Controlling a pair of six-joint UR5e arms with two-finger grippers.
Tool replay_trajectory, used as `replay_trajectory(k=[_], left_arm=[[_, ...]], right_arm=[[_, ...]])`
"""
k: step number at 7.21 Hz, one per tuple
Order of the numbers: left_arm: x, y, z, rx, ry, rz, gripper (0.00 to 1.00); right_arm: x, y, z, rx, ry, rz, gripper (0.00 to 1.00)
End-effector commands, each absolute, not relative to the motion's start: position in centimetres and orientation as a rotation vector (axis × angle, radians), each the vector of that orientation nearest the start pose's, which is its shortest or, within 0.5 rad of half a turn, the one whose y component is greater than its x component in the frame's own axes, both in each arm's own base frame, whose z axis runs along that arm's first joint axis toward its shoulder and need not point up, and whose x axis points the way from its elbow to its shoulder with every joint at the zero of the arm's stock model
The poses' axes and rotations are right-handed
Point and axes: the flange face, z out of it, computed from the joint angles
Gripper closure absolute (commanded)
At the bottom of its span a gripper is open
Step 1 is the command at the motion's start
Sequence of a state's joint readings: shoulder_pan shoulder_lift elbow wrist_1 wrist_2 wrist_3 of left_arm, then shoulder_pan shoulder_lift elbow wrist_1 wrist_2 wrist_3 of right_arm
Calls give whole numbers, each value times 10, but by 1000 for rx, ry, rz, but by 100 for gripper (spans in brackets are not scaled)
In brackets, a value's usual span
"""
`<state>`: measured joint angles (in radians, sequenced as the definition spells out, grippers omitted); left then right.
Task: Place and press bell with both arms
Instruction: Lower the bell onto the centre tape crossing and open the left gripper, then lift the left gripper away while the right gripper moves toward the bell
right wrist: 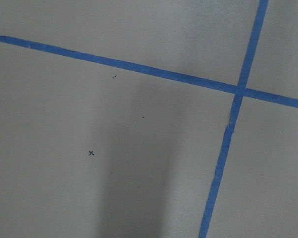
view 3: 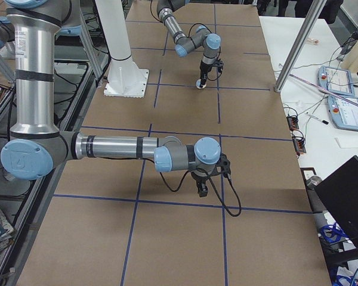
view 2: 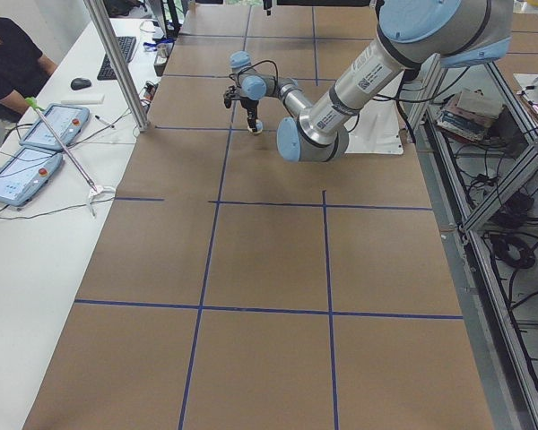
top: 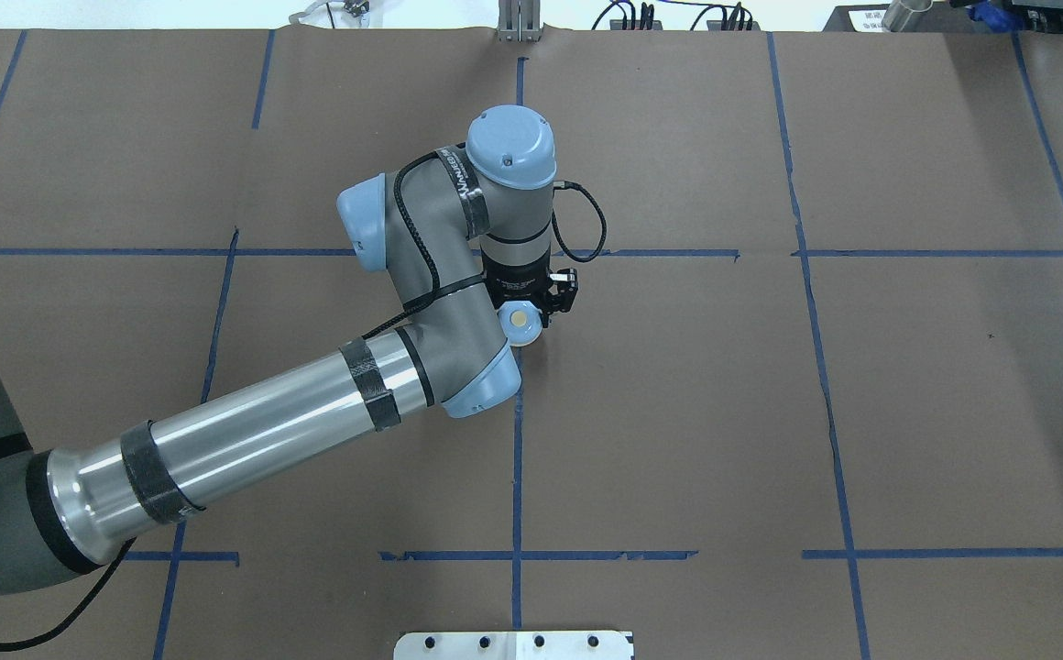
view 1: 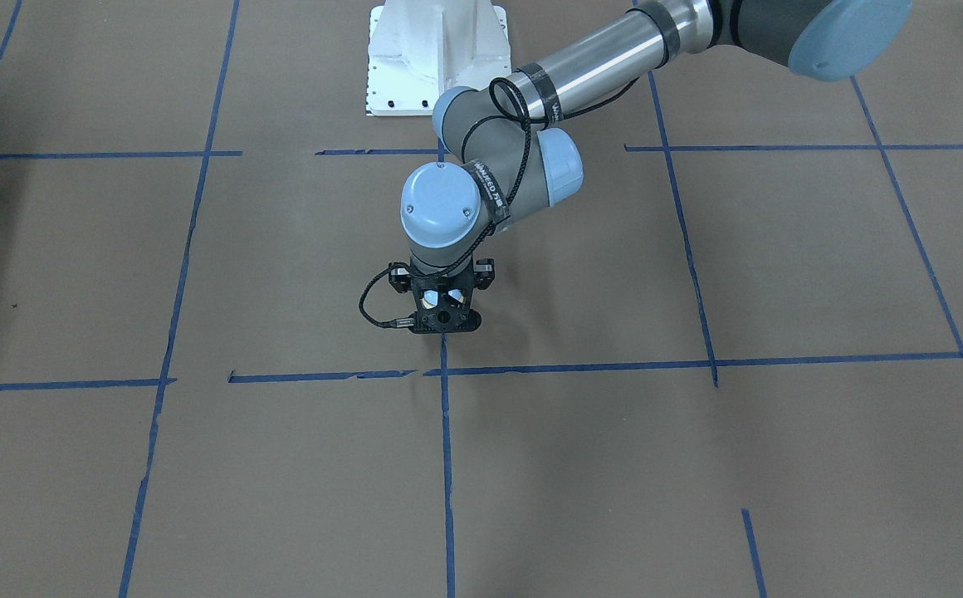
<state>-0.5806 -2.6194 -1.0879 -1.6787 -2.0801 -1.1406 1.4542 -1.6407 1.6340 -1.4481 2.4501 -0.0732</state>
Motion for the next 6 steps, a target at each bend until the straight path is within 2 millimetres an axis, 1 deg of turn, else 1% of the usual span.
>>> replay_trajectory(k=[1, 2, 3, 4, 5, 6], left_arm=[[646, -530, 165, -81, 831, 28, 0], [640, -537, 159, -55, 866, 27, 0], [625, -547, 147, -32, 891, 12, 0], [601, -553, 134, -1, 922, -4, 0], [571, -553, 137, 30, 949, -17, 0], [523, -551, 165, 60, 968, -39, 0]], right_arm=[[1, -476, 635, 100, -884, -232, 0], [1, -477, 633, 104, -885, -234, 0], [1, -479, 624, 121, -885, -242, 0], [0, -480, 614, 142, -884, -254, 0], [-1, -482, 608, 191, -886, -262, 0], [-21, -485, 593, 181, -919, -197, 0]])
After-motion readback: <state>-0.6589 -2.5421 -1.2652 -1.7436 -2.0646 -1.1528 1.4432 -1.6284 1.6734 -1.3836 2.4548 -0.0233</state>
